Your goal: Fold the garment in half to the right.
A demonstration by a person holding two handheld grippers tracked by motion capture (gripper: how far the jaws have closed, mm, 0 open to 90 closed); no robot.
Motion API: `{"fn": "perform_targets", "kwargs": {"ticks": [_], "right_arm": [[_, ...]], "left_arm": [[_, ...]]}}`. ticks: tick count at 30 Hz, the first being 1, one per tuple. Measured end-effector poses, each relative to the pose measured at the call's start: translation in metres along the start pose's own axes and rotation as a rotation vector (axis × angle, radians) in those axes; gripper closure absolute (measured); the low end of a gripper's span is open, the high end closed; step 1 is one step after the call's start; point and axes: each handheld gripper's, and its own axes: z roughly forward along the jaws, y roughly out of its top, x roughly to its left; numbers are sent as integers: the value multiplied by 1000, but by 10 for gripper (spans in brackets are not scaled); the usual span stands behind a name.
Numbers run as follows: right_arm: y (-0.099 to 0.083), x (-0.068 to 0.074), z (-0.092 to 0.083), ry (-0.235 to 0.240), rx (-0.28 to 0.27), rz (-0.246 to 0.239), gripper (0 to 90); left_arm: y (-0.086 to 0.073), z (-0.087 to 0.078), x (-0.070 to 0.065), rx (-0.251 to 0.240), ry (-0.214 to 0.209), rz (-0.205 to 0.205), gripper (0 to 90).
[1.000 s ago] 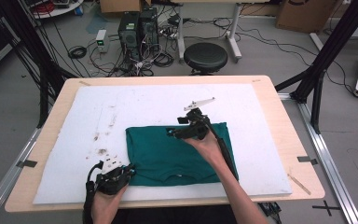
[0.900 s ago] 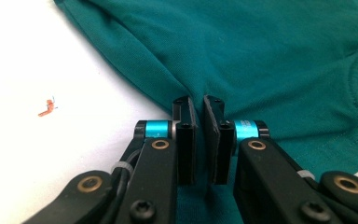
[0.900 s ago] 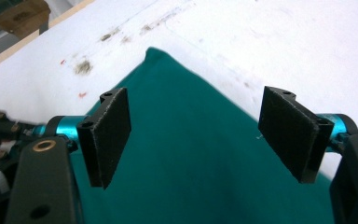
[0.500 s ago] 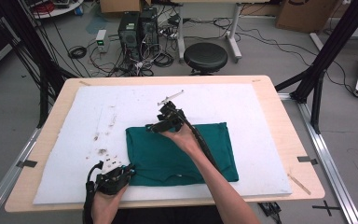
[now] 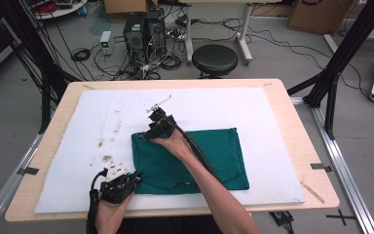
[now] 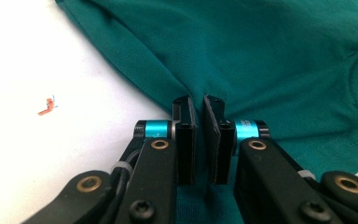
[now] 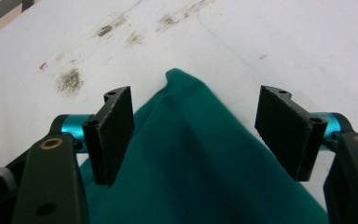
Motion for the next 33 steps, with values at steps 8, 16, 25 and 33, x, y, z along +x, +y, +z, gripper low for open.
{"fn": "perform_targets", "kwargs": {"ticks": [8,16,25,33], "right_arm": [[2,1,20,28,-5,10,361],[5,5,31,9,6,-9,410],[7,7,37,-17,19,-26,501],[9,9,41,-23,29,-35,585]], "left_arm": [[-1,0,-2,-5,14,10,834],[-1,0,-1,-4,10,2,834],[-1,0,-1,-6,11,5,834],[-1,0,-1,-4,8,4,833]]}}
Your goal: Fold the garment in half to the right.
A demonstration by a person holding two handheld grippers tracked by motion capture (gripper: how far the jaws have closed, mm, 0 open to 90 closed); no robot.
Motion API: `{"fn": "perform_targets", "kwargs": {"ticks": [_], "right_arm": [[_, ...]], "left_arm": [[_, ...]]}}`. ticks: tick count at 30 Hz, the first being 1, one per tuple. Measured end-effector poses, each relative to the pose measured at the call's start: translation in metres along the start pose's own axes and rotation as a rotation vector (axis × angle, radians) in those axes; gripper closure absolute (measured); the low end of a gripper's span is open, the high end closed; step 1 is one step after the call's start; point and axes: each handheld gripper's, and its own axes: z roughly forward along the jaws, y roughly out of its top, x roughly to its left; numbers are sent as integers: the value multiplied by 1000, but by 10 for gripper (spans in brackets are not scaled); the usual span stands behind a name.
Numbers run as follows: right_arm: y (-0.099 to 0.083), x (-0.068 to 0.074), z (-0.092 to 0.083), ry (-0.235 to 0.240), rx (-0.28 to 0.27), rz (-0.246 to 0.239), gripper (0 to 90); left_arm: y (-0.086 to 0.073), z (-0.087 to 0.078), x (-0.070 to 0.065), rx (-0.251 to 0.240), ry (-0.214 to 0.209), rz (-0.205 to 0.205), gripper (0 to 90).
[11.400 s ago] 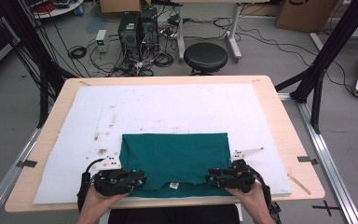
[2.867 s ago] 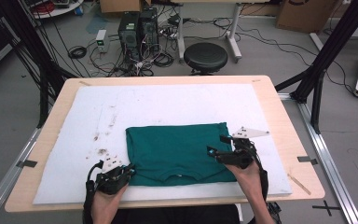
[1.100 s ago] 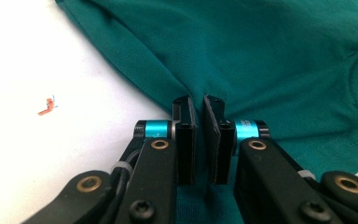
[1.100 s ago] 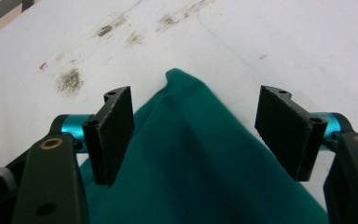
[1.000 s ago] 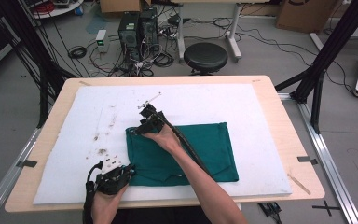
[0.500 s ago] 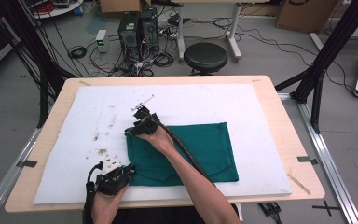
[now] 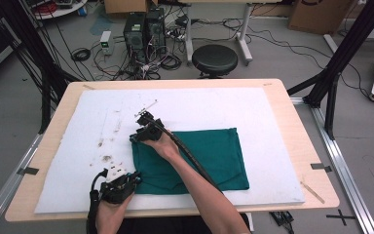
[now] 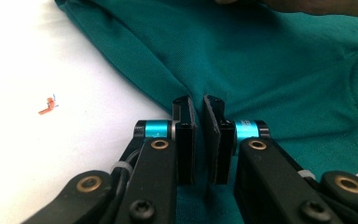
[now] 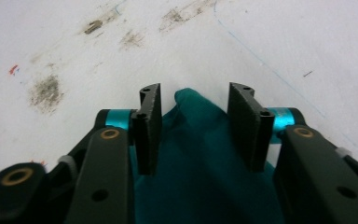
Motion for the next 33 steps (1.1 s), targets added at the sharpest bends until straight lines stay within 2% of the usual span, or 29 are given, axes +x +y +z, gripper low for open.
{"fn": "perform_targets", "kwargs": {"ticks": [9,13,17,19,24,27,29,33], "right_arm": [[-1,-2,0,-39,-1,1,785],[0,-3,-1,-33,0,5,827],[0,-4,-4,-32,4,-19,842],[1,-3,-7,-30,0,-28,843],[4,-4,-17,0,-35,-2,843],[5,-5,-22,17,-54,9,844],[7,-2,-25,11,-65,-3,844],[8,0,-28,24,-83,4,844]], "left_arm": [[0,0,0,0,3,-2,834],[2,0,1,5,-7,-16,837],[2,-1,1,0,-9,-41,841],[2,-3,0,-5,-9,-33,842],[6,-11,1,-40,-33,-44,845],[12,-18,-1,-60,-34,-31,847],[16,-22,-1,-68,-32,-24,848],[17,-29,-1,-83,-24,-20,850]]}}
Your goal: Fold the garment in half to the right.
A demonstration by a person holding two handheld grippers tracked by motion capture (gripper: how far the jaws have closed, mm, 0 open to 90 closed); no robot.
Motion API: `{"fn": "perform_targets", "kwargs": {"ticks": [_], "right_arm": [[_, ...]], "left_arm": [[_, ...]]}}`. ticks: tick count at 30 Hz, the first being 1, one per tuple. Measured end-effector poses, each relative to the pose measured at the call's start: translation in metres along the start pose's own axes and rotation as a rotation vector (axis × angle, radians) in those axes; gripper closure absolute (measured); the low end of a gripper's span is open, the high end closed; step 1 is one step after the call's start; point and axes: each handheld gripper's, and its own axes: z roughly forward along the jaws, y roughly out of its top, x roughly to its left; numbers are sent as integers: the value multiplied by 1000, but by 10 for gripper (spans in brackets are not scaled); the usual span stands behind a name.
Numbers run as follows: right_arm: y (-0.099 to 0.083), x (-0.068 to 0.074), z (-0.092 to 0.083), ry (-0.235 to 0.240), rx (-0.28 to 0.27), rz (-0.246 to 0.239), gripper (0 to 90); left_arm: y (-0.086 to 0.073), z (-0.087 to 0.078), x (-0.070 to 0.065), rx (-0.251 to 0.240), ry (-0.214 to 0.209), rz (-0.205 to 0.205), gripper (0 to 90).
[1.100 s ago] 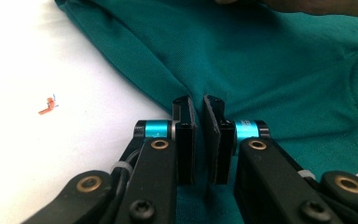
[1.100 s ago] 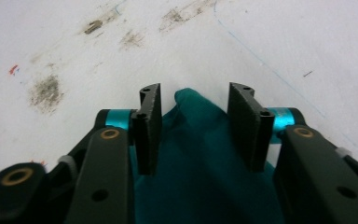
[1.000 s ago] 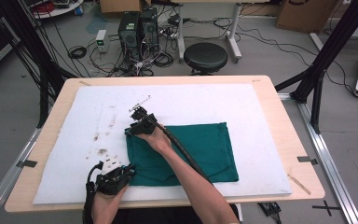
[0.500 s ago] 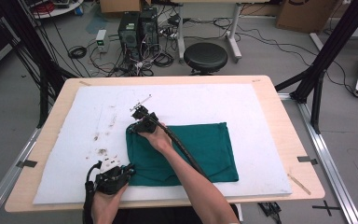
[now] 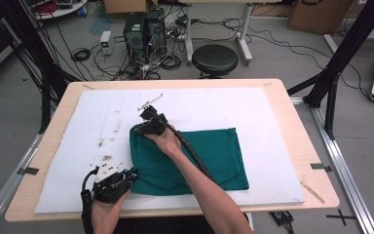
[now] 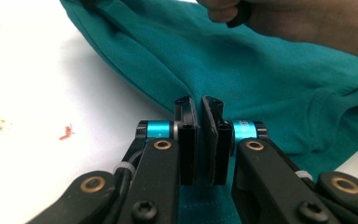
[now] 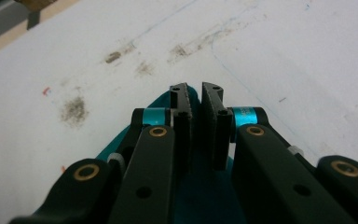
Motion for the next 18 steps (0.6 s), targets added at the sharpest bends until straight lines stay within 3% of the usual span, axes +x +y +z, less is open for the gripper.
{"fn": "perform_targets", "kwargs": {"ticks": [8,18], "right_arm": [[7,6,-5,36,-57,12,844],[5,5,-13,34,-46,-5,843]], "left_arm": [[0,-15,4,-41,53,1,851],[3,-10,1,-53,-32,-4,850]]}}
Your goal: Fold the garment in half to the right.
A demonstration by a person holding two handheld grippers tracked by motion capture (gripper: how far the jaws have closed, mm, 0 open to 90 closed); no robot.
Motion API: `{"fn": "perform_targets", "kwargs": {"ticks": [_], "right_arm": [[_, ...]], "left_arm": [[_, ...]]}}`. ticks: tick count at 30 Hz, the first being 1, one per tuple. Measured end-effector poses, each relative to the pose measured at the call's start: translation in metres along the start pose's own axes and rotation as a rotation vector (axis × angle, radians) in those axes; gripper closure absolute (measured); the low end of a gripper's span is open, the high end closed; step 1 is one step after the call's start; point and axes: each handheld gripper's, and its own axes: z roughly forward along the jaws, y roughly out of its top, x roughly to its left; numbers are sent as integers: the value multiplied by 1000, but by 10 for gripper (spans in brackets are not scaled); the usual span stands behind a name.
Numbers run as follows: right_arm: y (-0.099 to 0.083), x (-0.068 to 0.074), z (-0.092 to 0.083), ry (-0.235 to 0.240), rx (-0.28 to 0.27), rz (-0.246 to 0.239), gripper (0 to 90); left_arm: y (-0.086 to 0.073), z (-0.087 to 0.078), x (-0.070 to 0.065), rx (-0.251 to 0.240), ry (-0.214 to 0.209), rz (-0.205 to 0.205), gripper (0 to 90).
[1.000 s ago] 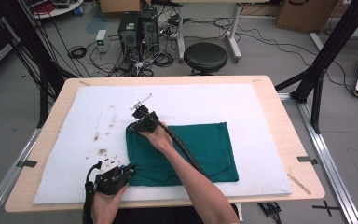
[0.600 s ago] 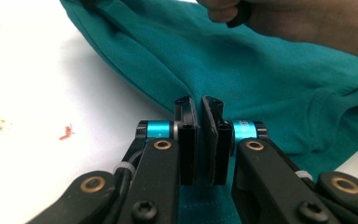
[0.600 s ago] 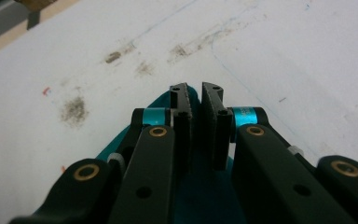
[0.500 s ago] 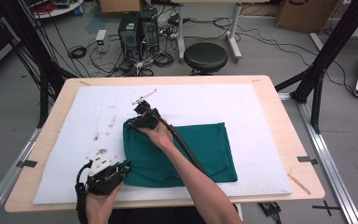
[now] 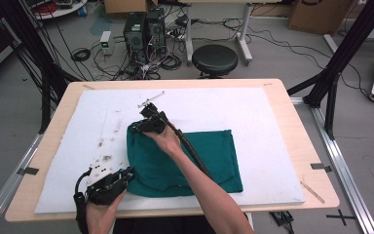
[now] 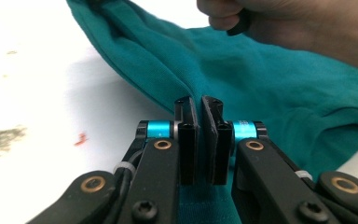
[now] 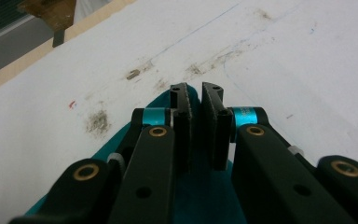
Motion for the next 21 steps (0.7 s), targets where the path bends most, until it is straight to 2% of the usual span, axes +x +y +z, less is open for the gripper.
{"fn": "perform_targets", "kwargs": {"ticks": [7,19,21], "right_arm": [[-7,-8,-14,-10,11,10,843],[-23,-28,-55,-49,-3,37,843],[-30,-33,-64,-54,-11,56,844]], "left_arm": [[6,12,-11,2,-57,16,850],[18,39,-37,10,-154,47,850],[21,45,-42,13,-170,55,850]]}}
